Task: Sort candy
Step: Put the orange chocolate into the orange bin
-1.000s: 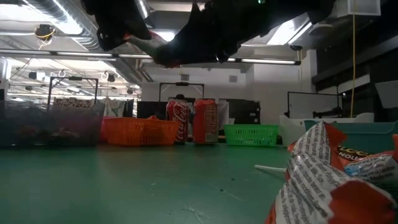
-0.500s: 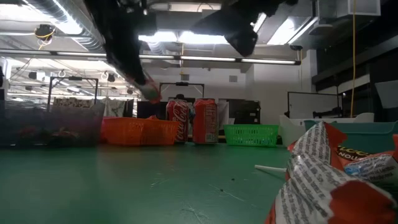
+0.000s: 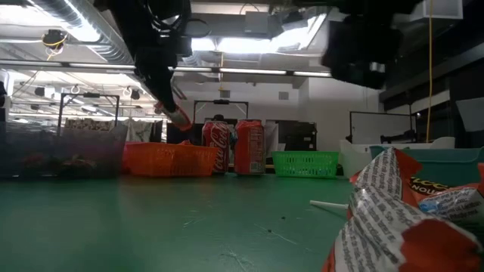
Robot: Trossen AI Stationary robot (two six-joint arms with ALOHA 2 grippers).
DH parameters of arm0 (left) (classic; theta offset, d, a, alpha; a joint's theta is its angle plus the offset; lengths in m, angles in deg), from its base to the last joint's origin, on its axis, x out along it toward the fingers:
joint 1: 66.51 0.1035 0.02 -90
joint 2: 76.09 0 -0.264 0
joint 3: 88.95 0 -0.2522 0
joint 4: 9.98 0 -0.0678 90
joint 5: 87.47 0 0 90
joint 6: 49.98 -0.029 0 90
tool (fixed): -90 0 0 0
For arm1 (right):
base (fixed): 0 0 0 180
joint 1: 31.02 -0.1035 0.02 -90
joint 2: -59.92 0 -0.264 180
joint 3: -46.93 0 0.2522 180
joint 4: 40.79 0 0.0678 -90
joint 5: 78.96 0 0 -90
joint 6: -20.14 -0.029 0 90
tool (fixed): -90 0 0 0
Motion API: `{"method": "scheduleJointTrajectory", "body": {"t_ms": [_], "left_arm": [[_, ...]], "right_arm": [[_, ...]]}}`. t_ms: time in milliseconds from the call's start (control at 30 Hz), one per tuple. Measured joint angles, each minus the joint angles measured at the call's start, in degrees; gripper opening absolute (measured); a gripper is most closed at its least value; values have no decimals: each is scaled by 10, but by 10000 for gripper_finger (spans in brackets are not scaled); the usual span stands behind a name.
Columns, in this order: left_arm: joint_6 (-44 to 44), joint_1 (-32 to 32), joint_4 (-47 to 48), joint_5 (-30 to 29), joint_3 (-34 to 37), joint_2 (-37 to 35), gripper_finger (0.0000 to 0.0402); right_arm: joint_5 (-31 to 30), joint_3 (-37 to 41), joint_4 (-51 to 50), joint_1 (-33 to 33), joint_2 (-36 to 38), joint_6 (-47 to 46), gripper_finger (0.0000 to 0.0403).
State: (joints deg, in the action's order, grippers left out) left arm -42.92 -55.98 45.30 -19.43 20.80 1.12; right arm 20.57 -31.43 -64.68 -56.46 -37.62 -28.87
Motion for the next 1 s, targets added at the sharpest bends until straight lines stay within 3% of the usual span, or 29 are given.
{"method": "scheduleJointTrajectory", "body": {"t_ms": [333, 600, 1000], "left_arm": [[-14, 3, -2, 1, 0, 0, 107], [-12, 2, -2, 2, 0, 0, 113], [-11, 2, -4, 2, 0, 0, 114]], "right_arm": [[-115, 0, -65, -67, 0, -169, 182], [-179, 0, -77, -106, -29, -216, 182], [-181, 0, -61, -110, -105, -217, 182]]}}
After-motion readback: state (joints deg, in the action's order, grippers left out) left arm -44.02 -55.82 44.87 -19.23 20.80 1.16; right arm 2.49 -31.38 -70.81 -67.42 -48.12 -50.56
